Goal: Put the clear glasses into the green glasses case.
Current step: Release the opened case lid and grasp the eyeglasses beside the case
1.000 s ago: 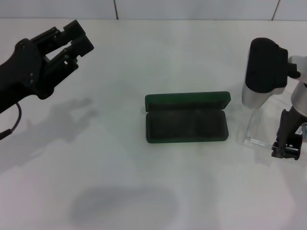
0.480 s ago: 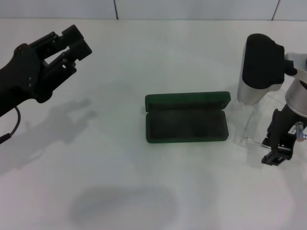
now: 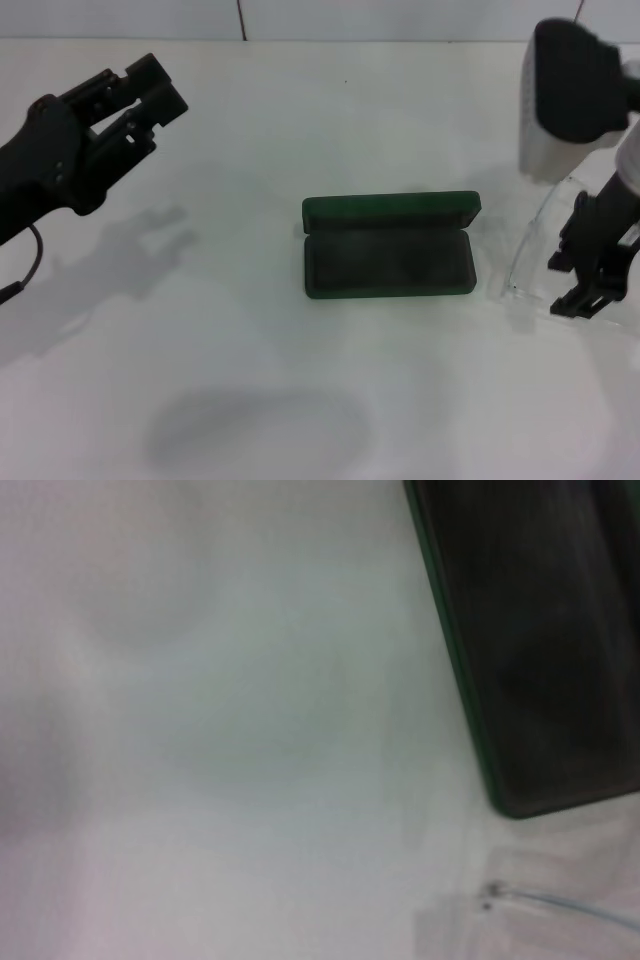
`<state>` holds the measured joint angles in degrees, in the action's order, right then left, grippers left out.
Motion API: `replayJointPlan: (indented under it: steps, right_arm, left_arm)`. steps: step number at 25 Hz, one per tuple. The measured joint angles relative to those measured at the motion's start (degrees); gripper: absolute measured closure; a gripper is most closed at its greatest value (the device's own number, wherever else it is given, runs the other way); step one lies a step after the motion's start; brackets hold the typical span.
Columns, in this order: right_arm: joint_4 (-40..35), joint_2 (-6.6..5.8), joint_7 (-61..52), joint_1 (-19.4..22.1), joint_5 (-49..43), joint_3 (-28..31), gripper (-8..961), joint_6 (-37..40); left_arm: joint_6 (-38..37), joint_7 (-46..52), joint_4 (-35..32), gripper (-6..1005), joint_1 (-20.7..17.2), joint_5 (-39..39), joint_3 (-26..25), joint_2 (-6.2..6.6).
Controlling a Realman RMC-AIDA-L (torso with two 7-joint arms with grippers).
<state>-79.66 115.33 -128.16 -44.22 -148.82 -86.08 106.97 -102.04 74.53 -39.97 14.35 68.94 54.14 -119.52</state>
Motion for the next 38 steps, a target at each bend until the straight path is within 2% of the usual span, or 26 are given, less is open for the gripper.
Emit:
replayJointPlan:
  steps: [6,8,11,16,18,19,24,28,38]
  right_arm:
    - [-6.7,-0.11,17.0,0.4,-6.0,3.1,464,0.4]
    - [-6.9,-0.12,22.8,-1.1,-7.4,4.2,464,-0.6]
    - [-5.7,-0.16,27.9,-3.2,-9.1,5.2,464,-2.5]
    - [0.3,0.21,35.6,-6.1,-11.4,5.0,466,-7.6]
    - [1.7,0.28,36.6,-6.7,-11.3,4.7,467,-8.6]
    - [5.0,0.3,38.3,-7.8,-11.5,3.4,468,-10.3]
    - [9.2,0.48,41.1,-9.3,-12.8,2.1,572,-12.4]
    - [12.8,0.48,42.0,-10.5,-12.8,0.9,574,-13.5]
    - [13.2,0.83,42.7,-10.8,-12.2,-4.3,570,-14.9]
  left_arm:
    - [0.0,-0.6,0.2,626,-1.1,-1.7,-0.4,-0.02]
    - [0.0,-0.8,0.7,627,-1.4,-1.7,-0.6,-0.09]
    - [0.0,-0.8,1.8,627,-1.4,-2.1,-0.6,-0.14]
    - [0.0,-2.2,4.2,629,-1.2,-2.4,-0.6,-0.2]
    - [0.0,-3.1,5.1,629,-1.2,-2.5,-0.6,-0.19]
    - [0.0,-3.6,5.6,629,-1.2,-2.5,-0.6,-0.19]
    - [0.1,-5.3,7.2,630,-1.0,-3.1,-0.7,-0.18]
    - [0.2,-6.5,8.2,631,-0.8,-4.2,-0.8,-0.18]
    - [0.5,-6.7,8.6,634,-0.9,-5.3,-0.8,-0.18]
